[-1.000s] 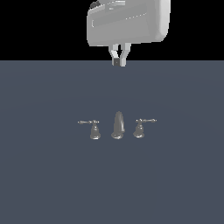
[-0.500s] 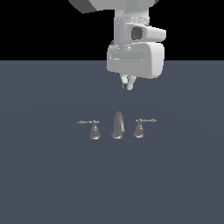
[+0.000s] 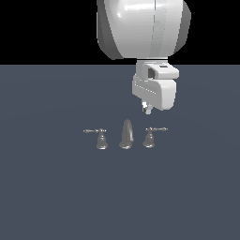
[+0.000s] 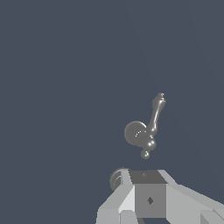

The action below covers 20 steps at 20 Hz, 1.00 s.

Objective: Turn on the faucet by rotating a designated handle.

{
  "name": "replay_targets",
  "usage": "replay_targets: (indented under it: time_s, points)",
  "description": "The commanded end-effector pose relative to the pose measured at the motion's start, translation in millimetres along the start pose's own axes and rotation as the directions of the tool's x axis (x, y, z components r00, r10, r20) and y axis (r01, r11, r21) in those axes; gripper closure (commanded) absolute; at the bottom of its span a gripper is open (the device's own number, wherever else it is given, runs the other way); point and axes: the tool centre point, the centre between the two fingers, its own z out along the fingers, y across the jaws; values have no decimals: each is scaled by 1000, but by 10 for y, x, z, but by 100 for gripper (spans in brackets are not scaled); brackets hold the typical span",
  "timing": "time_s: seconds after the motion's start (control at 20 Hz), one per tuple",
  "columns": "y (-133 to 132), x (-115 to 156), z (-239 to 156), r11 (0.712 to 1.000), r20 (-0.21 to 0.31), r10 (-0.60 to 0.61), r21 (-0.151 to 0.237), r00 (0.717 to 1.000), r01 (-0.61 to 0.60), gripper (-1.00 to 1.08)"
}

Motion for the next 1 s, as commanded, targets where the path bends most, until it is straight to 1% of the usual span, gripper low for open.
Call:
replay_targets:
  time_s: [0.0, 0.25, 0.45, 0.7, 0.95]
  points:
    - [-36, 136, 168, 998, -1, 63, 0, 998, -63, 108]
    - [-71, 351, 425, 987, 1, 159, 0, 987, -159, 108]
    - [-83, 473, 567, 977, 2, 213, 1, 977, -213, 108]
    - [-88, 552, 655, 969, 3, 247, 1, 969, -247, 108]
    - [-90, 559, 660, 968, 4, 250, 1, 968, -250, 108]
